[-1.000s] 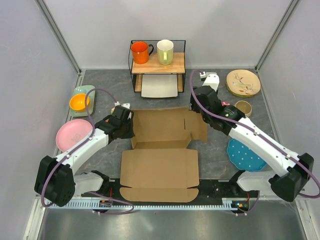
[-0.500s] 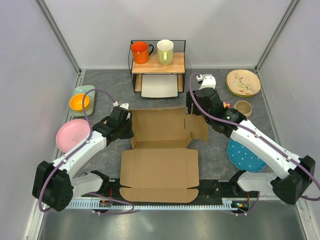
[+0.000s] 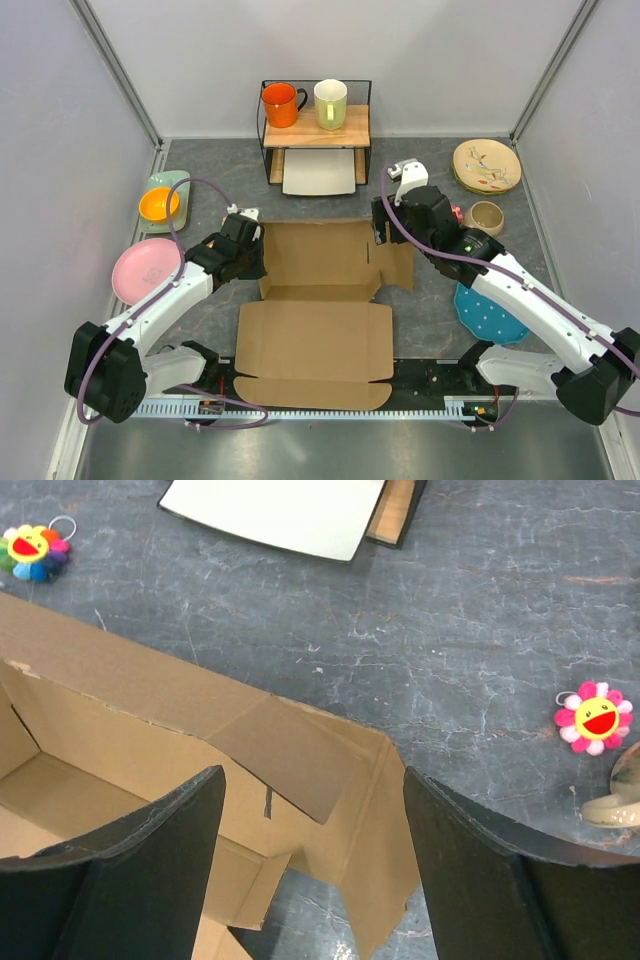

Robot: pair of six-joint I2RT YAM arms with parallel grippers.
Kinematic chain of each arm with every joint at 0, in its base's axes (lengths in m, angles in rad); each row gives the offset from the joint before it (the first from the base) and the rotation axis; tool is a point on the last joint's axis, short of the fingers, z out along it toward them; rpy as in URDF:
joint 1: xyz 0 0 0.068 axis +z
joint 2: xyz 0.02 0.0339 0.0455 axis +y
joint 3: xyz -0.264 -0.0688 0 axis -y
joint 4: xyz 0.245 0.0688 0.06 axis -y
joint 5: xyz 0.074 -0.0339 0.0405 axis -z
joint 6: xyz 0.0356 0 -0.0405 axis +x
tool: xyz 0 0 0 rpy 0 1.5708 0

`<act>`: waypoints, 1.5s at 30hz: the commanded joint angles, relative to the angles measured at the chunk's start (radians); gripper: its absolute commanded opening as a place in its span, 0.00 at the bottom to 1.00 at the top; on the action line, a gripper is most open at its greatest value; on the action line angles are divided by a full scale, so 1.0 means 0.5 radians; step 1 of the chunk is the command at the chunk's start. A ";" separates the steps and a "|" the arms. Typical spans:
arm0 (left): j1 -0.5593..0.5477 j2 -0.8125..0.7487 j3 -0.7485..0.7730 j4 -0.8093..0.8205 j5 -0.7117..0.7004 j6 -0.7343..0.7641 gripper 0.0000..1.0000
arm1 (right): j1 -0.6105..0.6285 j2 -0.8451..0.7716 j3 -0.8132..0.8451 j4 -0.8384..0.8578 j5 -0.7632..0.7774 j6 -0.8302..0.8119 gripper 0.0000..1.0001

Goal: Fold the paper box

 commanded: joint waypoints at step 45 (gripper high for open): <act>-0.004 -0.071 0.003 0.076 0.001 -0.025 0.02 | 0.404 -0.185 0.145 -0.312 0.796 0.413 0.83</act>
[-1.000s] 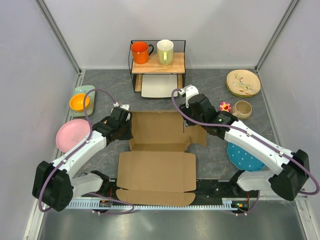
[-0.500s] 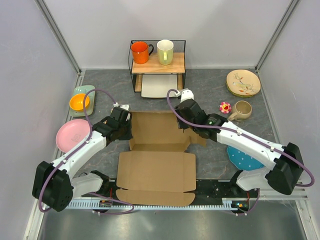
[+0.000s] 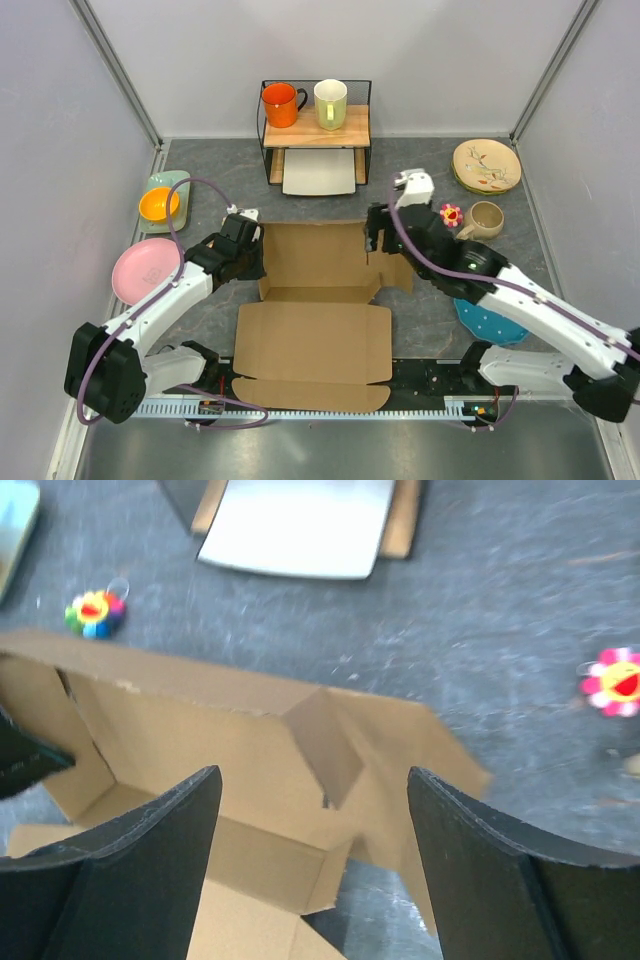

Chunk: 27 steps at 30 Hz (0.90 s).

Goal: Fold the paper box

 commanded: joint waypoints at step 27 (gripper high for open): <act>-0.004 -0.135 -0.042 0.098 0.043 -0.033 0.02 | -0.134 -0.204 -0.471 0.155 -0.054 0.178 0.27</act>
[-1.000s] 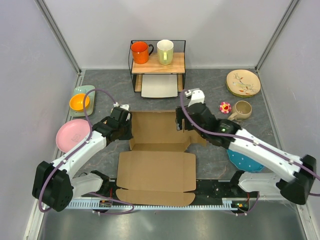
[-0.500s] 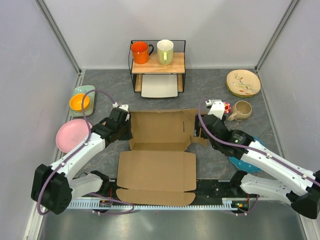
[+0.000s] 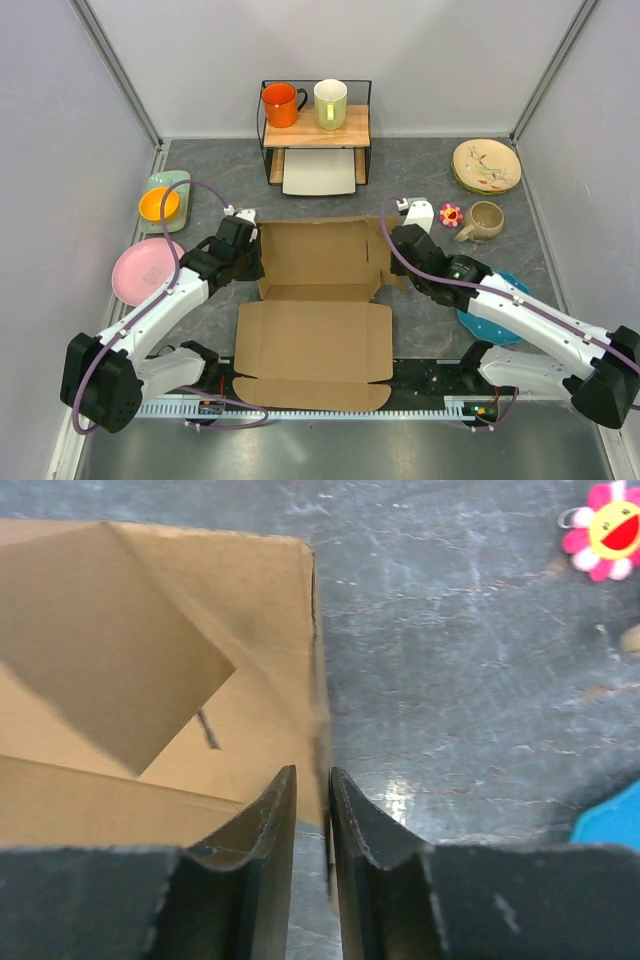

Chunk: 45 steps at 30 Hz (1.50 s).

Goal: Fold the paper box

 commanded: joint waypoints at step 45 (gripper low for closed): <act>-0.004 0.195 0.053 0.183 0.014 0.047 0.02 | 0.162 -0.353 0.504 -0.046 0.556 -0.113 0.73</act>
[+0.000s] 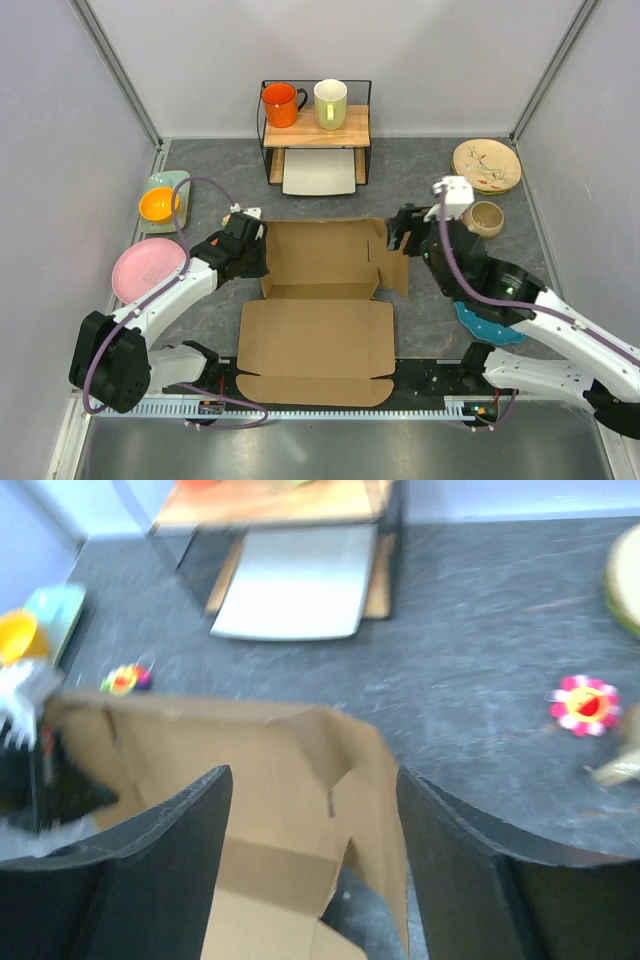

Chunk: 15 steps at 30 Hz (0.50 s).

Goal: Fold the paper box

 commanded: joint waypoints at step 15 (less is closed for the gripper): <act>-0.006 -0.164 -0.052 0.105 -0.017 0.076 0.02 | -0.796 0.279 -0.412 -0.046 -0.365 0.361 0.59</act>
